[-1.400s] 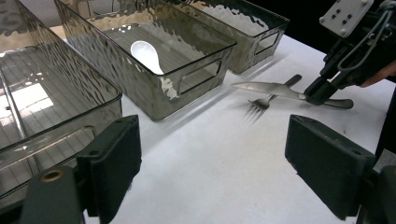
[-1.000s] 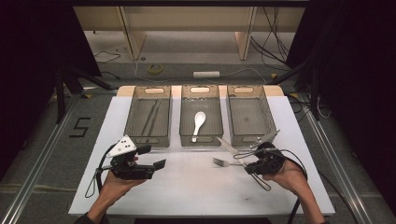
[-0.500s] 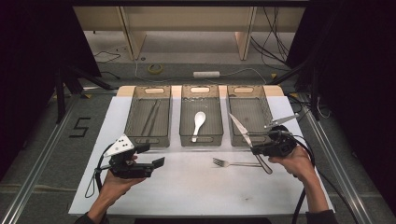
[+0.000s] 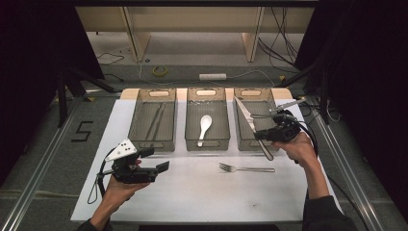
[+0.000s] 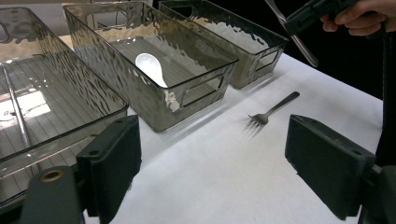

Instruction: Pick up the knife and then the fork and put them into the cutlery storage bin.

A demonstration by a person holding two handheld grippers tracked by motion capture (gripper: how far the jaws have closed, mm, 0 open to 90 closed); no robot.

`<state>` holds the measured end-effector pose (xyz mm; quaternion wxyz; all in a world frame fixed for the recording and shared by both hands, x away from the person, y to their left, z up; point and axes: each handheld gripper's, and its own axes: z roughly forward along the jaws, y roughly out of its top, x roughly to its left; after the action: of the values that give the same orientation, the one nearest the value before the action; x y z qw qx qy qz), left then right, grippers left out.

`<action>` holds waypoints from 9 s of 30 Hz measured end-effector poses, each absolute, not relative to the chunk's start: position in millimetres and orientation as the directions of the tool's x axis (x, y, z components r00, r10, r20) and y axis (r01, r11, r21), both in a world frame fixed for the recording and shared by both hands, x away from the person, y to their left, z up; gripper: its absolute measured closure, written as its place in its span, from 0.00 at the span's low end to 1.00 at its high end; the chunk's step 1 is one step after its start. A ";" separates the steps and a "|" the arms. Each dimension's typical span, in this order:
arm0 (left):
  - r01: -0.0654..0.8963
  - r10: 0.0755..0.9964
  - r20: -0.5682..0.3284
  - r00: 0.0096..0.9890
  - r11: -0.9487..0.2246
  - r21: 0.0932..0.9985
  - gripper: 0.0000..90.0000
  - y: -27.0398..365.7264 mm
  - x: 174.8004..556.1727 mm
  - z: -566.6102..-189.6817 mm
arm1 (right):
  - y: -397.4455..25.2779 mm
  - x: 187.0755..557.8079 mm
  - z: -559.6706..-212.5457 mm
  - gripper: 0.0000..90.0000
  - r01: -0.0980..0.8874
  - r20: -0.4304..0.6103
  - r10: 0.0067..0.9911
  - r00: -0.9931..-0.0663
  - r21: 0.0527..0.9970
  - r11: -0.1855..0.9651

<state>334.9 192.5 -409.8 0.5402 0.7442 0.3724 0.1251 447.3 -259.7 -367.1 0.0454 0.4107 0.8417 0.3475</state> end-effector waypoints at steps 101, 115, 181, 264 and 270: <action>0.412 0.687 -0.209 0.696 -0.145 0.900 0.20 190.5 334.7 -409.5 | -255.4 522.3 -401.8 0.49 0.758 0.228 0.861 -0.454 0.606 0.239; 0.412 0.689 -0.203 0.696 -0.151 0.899 0.20 189.5 334.9 -409.8 | -242.8 458.9 -365.6 0.33 0.596 0.109 0.747 -0.655 0.682 0.424; 0.403 0.686 -0.201 0.700 -0.146 0.904 0.20 191.6 331.2 -409.0 | -199.7 421.7 -441.4 0.56 0.531 -0.032 0.562 -0.826 0.287 0.797; 0.407 0.695 -0.193 0.693 -0.155 0.900 0.20 191.1 332.3 -410.3 | -257.0 439.9 -368.9 0.95 0.549 0.101 0.630 -0.770 0.607 0.574; 0.406 0.694 -0.193 0.694 -0.156 0.901 0.20 191.1 332.4 -410.2 | -262.9 459.0 -352.7 0.95 0.572 0.098 0.680 -0.727 0.634 0.520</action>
<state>332.4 191.1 -410.2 0.5360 0.7482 0.3673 0.1343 459.0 -262.9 -352.7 0.0811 0.3606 0.8680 0.3316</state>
